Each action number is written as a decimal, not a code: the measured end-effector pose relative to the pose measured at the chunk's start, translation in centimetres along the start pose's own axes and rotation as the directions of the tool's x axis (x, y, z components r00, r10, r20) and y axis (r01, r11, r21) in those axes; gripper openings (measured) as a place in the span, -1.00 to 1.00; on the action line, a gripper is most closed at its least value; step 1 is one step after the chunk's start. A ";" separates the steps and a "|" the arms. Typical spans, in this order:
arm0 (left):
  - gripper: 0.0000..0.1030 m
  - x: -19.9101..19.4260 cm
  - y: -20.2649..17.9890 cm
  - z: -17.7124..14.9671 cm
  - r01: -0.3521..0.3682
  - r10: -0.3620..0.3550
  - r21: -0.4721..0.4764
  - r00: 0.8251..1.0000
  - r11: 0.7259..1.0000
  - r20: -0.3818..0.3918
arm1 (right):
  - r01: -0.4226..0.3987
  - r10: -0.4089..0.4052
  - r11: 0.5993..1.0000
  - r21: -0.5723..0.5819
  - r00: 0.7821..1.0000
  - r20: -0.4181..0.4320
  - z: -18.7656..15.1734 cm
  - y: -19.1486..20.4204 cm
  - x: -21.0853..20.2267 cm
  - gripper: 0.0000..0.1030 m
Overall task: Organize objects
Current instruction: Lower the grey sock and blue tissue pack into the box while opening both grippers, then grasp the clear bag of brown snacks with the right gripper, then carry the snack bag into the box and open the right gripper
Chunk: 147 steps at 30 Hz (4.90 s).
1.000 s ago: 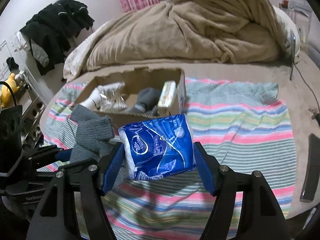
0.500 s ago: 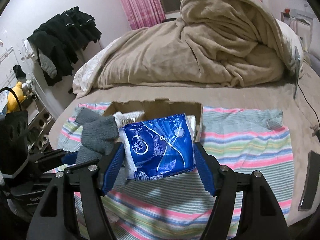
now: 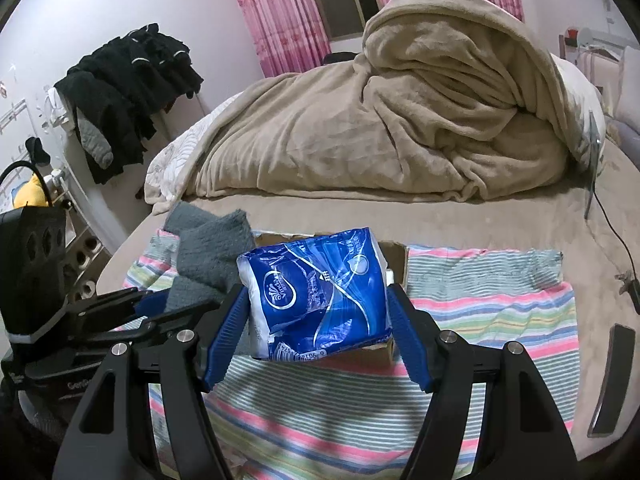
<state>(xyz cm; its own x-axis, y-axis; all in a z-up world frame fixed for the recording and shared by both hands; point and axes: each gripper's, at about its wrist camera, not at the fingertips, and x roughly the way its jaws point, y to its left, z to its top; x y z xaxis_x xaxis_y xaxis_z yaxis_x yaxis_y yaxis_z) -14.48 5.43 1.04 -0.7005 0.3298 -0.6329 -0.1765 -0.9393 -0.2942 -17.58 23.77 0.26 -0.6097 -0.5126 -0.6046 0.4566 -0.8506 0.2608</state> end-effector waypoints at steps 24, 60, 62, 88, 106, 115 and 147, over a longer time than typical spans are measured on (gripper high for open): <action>-0.26 10.8 4.5 0.2 -0.005 0.002 -0.020 0.987 1.000 -0.159 | 0.037 -0.037 0.999 0.003 0.996 -0.083 1.2 -1.5 7.0 0.40; 0.57 -0.3 8.2 -1.6 -0.144 0.138 -0.107 0.989 0.984 -0.062 | 0.041 -0.036 0.999 0.033 0.991 -0.128 -0.7 1.5 8.4 0.65; 0.57 -1.0 8.0 -1.8 -0.145 0.140 -0.107 0.989 0.984 -0.054 | 0.039 -0.037 0.999 0.018 0.991 -0.126 -0.9 2.3 7.7 0.65; 0.57 -8.3 7.3 -8.4 -0.150 0.149 -0.128 0.989 0.980 -0.017 | 0.003 -0.011 0.999 -0.038 0.977 -0.212 -10.0 8.8 2.9 0.65; 0.57 -8.9 7.5 -14.7 -0.173 0.161 -0.139 0.982 0.975 -0.094 | -0.040 0.029 0.999 -0.025 0.939 -0.343 -17.0 10.8 4.9 0.65; 0.57 -7.8 8.5 -16.8 -0.189 0.165 -0.160 0.974 0.969 -0.152 | -0.057 0.050 0.998 -0.006 0.912 -0.408 -19.4 10.9 7.1 0.65; 0.57 -4.2 10.9 -12.8 -0.263 0.239 -0.151 0.958 0.953 -0.160 | -0.102 0.102 0.995 0.014 0.960 -0.260 -11.8 8.5 6.6 -0.09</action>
<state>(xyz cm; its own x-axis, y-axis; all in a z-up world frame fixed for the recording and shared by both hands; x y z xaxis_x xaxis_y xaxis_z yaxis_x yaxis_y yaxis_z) -4.60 -4.95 -8.65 -0.6023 0.1061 -0.7912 0.1212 -0.9675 -0.2220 -10.16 14.54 -10.40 -0.3701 -0.5484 -0.7499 0.5068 -0.7957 0.3318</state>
